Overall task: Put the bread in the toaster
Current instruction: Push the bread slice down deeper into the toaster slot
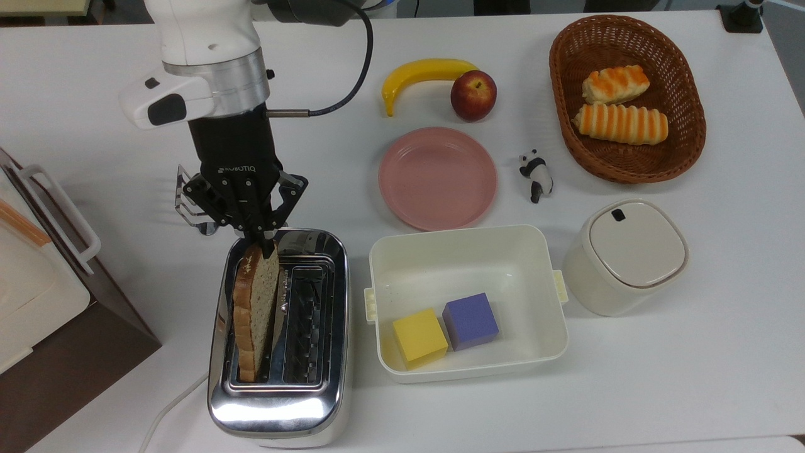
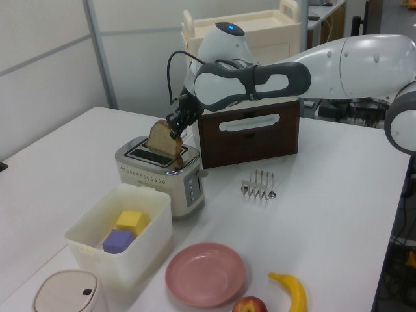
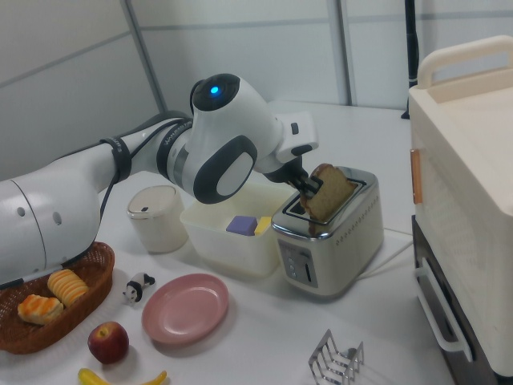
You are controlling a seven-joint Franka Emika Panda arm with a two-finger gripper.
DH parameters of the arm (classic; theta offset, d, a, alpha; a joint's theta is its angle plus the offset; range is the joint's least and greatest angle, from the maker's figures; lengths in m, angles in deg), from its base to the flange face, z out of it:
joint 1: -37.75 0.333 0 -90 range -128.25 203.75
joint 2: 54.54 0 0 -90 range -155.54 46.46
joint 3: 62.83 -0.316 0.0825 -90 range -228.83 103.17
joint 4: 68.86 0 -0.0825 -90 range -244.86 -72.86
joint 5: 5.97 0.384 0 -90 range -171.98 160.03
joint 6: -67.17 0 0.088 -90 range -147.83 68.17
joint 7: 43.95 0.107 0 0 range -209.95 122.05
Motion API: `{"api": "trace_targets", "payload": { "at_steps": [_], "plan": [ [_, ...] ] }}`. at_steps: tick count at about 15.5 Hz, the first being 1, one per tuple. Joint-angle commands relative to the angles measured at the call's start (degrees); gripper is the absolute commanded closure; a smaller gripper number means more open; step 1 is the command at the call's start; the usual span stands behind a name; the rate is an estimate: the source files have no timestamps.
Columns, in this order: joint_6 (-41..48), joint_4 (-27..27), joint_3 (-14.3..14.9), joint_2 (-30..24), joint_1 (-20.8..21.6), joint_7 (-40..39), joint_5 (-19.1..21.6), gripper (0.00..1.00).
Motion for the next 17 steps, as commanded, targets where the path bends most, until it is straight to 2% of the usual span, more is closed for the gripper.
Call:
{"api": "trace_targets", "payload": {
  "at_steps": [1, 7, 11, 12, 14, 17],
  "plan": [
    [-0.94, -1.04, 0.40, -1.19, 0.40, -0.43, -0.13, 0.90],
    [-1.64, -0.95, 0.13, -0.84, 0.57, -0.43, 0.05, 0.88],
    [-7.44, -1.13, 0.05, -0.66, 0.57, -0.17, 0.49, 0.86],
    [-7.45, -1.13, 0.05, -0.66, 0.57, -0.17, 0.57, 0.81],
    [-7.45, -1.04, 0.05, -0.84, 0.66, -0.17, 0.93, 0.45],
    [-7.19, -1.57, -0.13, -0.93, 0.83, -0.26, 0.75, 0.23]
  ]
}}
